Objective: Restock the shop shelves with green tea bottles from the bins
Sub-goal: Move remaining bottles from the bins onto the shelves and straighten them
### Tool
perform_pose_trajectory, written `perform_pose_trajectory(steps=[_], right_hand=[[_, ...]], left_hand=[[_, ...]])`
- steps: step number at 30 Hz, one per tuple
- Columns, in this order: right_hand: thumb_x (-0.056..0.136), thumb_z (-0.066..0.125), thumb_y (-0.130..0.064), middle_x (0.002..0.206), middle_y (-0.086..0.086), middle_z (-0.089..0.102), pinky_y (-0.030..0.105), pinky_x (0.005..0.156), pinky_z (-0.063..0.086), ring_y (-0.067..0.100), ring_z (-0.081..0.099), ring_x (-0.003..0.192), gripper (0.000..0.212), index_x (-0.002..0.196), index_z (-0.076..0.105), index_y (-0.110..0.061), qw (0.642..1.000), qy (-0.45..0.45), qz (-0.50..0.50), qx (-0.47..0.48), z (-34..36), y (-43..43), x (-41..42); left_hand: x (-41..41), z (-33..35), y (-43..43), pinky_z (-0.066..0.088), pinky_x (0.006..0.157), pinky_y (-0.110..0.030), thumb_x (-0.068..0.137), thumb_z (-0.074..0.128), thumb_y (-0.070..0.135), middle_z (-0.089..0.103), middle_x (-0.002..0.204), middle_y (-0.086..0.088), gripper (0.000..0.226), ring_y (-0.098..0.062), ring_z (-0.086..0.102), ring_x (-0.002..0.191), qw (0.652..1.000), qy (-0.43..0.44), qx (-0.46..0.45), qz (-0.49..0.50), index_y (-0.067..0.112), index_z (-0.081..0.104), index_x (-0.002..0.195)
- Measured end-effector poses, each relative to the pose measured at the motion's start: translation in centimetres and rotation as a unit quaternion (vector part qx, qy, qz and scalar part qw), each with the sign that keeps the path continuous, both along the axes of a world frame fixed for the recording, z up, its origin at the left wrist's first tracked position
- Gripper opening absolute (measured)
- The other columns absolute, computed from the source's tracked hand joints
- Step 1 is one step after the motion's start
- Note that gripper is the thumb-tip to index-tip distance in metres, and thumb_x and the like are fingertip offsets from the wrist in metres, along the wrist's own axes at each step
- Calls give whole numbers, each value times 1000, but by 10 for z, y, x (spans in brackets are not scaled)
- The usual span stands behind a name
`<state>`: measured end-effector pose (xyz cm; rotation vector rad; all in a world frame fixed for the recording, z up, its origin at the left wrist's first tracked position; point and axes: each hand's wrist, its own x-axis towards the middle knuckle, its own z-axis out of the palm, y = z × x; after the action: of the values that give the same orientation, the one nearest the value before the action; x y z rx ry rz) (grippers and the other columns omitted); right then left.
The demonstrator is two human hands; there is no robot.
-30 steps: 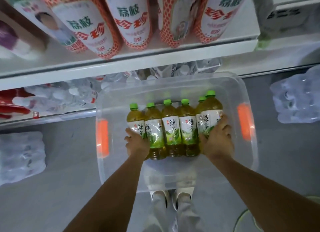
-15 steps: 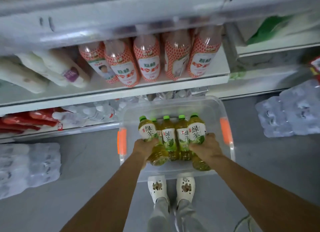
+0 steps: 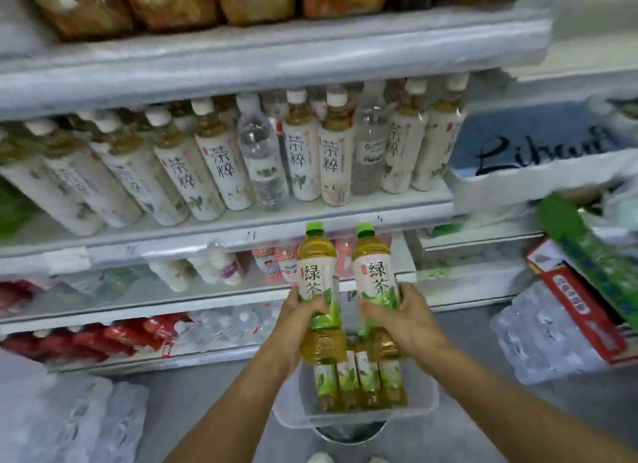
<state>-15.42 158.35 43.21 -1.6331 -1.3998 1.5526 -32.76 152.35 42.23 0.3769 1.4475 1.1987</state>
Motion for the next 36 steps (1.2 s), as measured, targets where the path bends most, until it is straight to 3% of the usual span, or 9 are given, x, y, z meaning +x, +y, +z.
perform_pose_trajectory(steps=[2,6,13,15,22,25,27,33,36], right_hand=[[72,87,-21,98,1,70,30,73,57,14,68,87,51,111,53,-16,999,15,4,42,33,-1,-4],[69,89,-29,102,-6,70,25,75,54,5,67,91,62,117,51,-19,989,52,16,136,97,5,-12],[80,79,-37,110,-11,66,15,71,53,-5,64,91,52,121,49,-28,954,75,70,280,208,21,-14],[81,77,-41,106,-16,63,6,61,48,-12,61,87,48,119,49,-31,941,74,87,318,240,26,-13],[63,69,-64,100,-9,66,18,65,52,-1,64,84,53,104,52,-33,894,90,76,432,359,57,-20],[60,62,-73,98,-12,63,18,64,48,-5,61,85,58,103,50,-36,868,77,59,487,403,75,-24],[62,60,-75,98,-16,61,17,62,44,-7,58,84,59,104,47,-36,852,74,41,517,431,90,-27],[82,74,-47,109,-10,58,29,82,52,8,61,100,61,119,34,-20,803,130,-3,582,514,142,-41],[81,79,-36,117,-2,58,42,95,54,17,62,107,68,124,32,-14,798,136,-19,587,543,176,-47]], left_hand=[[3,36,3,60,69,-40,53,79,26,76,87,-7,69,-24,72,75,999,12,41,9,12,62,118],[7,104,7,57,90,-53,52,90,56,77,105,-5,75,-28,74,100,990,72,125,10,23,66,115],[0,231,19,58,67,-21,63,77,55,77,101,9,62,-9,74,90,938,188,290,16,27,62,116],[-3,265,25,57,65,-19,71,78,55,77,102,9,54,-9,74,90,919,214,331,21,27,63,114],[-24,384,61,58,77,-29,80,74,56,76,101,6,45,-11,73,92,858,284,424,55,29,63,114],[-40,428,81,47,56,-7,89,66,48,74,81,19,21,9,66,72,826,334,445,89,30,64,98],[-50,455,92,46,51,-9,89,65,49,72,75,21,18,4,66,68,812,354,452,101,31,63,93],[-71,510,124,40,50,-5,93,61,47,67,66,31,17,13,60,61,780,410,458,117,32,60,84],[-79,517,135,45,58,-16,92,62,48,69,69,15,23,-2,63,67,781,421,448,108,25,65,89]])
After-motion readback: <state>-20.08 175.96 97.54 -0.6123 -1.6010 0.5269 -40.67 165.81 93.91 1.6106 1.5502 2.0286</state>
